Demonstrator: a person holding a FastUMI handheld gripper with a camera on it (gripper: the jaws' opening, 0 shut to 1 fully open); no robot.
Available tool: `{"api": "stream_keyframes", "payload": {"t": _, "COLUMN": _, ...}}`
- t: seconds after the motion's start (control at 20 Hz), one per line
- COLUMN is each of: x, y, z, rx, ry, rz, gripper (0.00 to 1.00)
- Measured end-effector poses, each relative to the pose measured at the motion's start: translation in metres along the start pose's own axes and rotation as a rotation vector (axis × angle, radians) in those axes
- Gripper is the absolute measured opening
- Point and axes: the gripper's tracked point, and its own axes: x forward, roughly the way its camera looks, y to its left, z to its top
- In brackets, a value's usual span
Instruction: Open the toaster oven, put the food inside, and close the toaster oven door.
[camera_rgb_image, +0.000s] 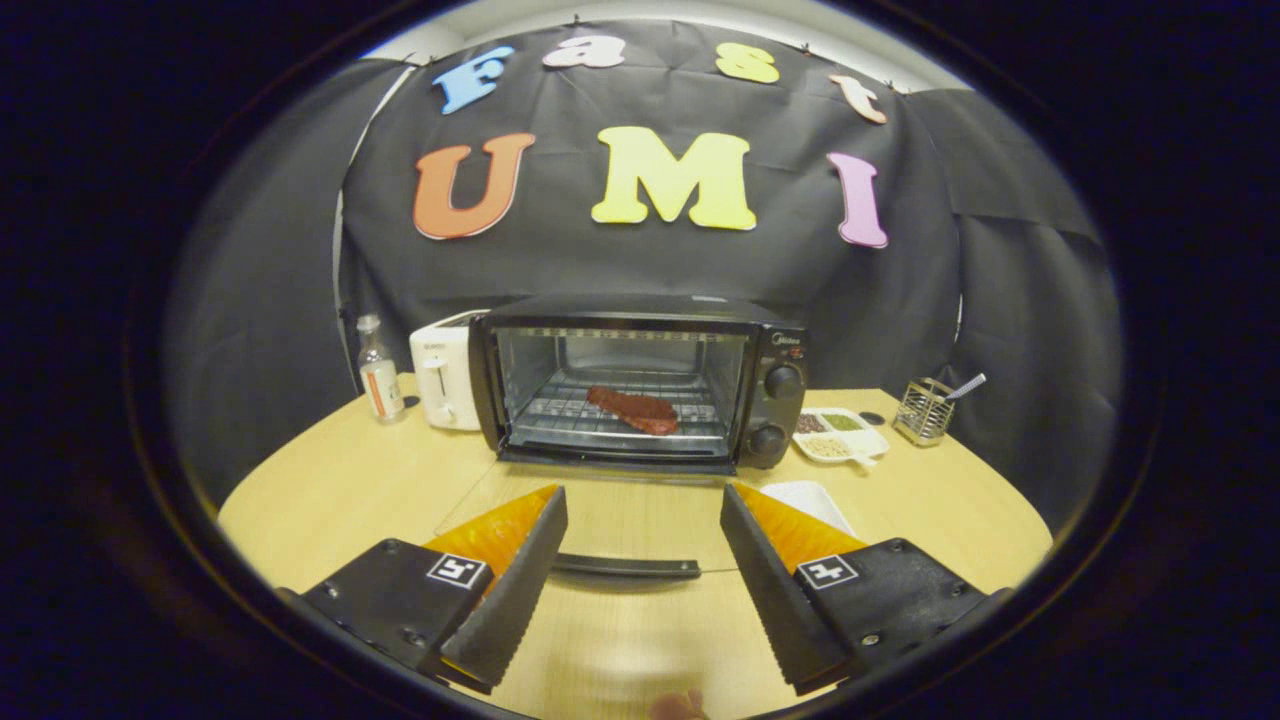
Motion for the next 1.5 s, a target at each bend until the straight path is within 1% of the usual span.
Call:
{"api": "stream_keyframes", "payload": {"t": 0.15, "x": 0.002, "y": 0.005, "z": -0.034, "rx": -0.01, "ry": 0.052, "rz": -0.005, "gripper": 0.99}}
{"api": "stream_keyframes", "payload": {"t": 0.35, "x": 0.008, "y": 0.007, "z": -0.073, "rx": 0.038, "ry": 0.165, "rz": -0.027, "gripper": 1.0}}
{"api": "stream_keyframes", "payload": {"t": 0.4, "x": 0.01, "y": 0.009, "z": -0.08, "rx": 0.059, "ry": 0.191, "rz": -0.021, "gripper": 1.0}}
{"api": "stream_keyframes", "payload": {"t": 0.55, "x": 0.021, "y": 0.023, "z": -0.098, "rx": 0.106, "ry": 0.267, "rz": 0.038, "gripper": 1.0}}
{"api": "stream_keyframes", "payload": {"t": 0.65, "x": 0.028, "y": 0.028, "z": -0.104, "rx": 0.111, "ry": 0.31, "rz": 0.054, "gripper": 1.0}}
{"api": "stream_keyframes", "payload": {"t": 0.75, "x": 0.031, "y": 0.03, "z": -0.1, "rx": 0.112, "ry": 0.308, "rz": 0.062, "gripper": 0.99}}
{"api": "stream_keyframes", "payload": {"t": 0.95, "x": 0.036, "y": 0.021, "z": -0.102, "rx": 0.118, "ry": 0.309, "rz": 0.001, "gripper": 0.99}}
{"api": "stream_keyframes", "payload": {"t": 1.1, "x": 0.04, "y": 0.026, "z": -0.097, "rx": 0.117, "ry": 0.298, "rz": 0.029, "gripper": 0.99}}
{"api": "stream_keyframes", "payload": {"t": 1.25, "x": 0.045, "y": 0.014, "z": -0.086, "rx": 0.087, "ry": 0.262, "rz": -0.003, "gripper": 0.99}}
{"api": "stream_keyframes", "payload": {"t": 1.5, "x": 0.055, "y": 0.004, "z": -0.053, "rx": 0.135, "ry": 0.206, "rz": -0.014, "gripper": 0.99}}
